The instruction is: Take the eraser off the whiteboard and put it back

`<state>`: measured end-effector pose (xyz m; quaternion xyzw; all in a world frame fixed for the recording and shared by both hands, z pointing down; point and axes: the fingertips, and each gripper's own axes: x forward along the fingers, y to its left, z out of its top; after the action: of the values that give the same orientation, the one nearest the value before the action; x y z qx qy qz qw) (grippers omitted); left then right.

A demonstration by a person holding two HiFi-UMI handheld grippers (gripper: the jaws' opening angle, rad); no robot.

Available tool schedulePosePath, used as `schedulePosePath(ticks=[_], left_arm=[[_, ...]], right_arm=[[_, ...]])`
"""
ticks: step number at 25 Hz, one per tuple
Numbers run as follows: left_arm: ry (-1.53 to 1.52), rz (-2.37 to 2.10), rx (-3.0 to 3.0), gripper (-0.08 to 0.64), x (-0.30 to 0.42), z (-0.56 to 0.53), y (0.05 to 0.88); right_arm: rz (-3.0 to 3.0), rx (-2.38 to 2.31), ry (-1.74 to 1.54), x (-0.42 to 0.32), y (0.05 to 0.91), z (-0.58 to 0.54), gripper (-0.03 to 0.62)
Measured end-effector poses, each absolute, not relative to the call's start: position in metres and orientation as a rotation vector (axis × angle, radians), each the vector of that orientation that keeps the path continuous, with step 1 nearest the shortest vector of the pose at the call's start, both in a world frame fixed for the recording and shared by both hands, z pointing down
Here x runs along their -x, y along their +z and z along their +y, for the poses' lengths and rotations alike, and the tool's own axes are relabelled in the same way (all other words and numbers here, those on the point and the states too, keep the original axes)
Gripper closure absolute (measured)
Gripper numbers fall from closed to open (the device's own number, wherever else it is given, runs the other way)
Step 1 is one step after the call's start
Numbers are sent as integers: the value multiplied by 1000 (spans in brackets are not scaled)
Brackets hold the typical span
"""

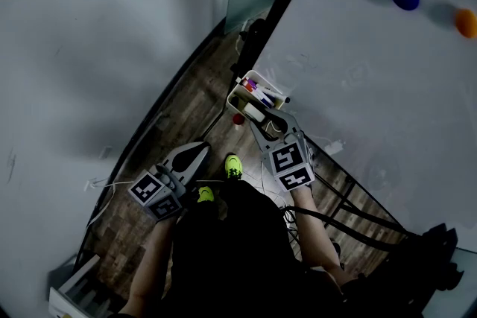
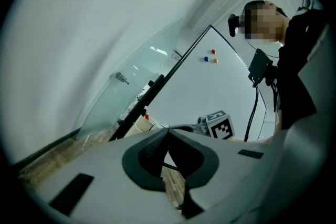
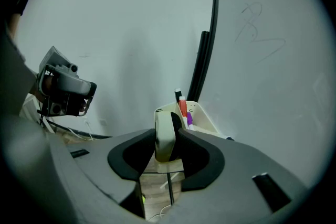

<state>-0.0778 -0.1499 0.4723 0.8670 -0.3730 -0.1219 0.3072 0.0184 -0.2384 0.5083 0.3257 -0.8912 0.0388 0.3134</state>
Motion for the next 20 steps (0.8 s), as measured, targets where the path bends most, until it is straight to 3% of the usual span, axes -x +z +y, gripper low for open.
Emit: schedulePosePath(ticks=[20], left_arm=[[-333,-954,-2299,549,81,-156,472]], right_arm=[[-2354,-899,140,-18,506,-240,423]])
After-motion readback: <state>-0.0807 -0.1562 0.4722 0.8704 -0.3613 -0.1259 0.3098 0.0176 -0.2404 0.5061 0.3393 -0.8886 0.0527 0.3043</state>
